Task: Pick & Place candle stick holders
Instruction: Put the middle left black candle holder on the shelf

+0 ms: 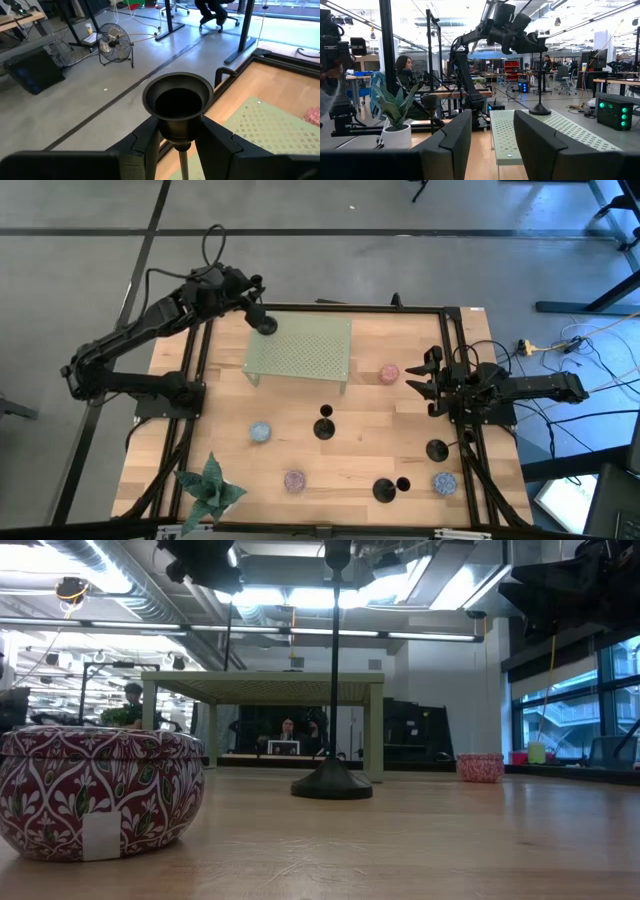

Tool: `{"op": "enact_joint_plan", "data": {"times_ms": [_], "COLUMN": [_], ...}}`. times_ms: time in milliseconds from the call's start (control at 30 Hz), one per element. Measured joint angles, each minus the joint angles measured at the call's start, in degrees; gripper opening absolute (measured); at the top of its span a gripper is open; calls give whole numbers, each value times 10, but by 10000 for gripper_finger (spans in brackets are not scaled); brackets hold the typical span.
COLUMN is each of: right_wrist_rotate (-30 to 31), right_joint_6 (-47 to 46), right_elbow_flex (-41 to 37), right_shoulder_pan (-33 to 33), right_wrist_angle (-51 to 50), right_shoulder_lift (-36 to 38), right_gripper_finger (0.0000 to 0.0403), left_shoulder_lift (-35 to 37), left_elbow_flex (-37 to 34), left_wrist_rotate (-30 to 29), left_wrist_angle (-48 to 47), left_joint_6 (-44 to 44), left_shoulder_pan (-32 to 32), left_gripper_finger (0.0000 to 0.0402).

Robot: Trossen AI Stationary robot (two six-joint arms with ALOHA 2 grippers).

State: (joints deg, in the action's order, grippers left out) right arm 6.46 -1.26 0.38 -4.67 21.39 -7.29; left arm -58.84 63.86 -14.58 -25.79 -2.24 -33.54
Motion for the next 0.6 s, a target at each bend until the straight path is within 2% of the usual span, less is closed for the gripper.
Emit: {"op": "enact_joint_plan", "data": {"times_ms": [367,600], "right_wrist_rotate": [0,0], "right_joint_6": [0,0], "right_elbow_flex": [0,0], "right_shoulder_pan": [0,0], "right_wrist_angle": [0,0], "right_shoulder_lift": [0,0], "right_gripper_finger": [152,152], "left_shoulder_lift": [0,0], "left_elbow_flex": [0,0], "left_wrist_rotate": [-11,-9], "left_wrist_angle": [3,3], "left_joint_6": [-19,-23], "left_shoulder_pan": [0,0], "left_gripper_finger": [128,158]}}
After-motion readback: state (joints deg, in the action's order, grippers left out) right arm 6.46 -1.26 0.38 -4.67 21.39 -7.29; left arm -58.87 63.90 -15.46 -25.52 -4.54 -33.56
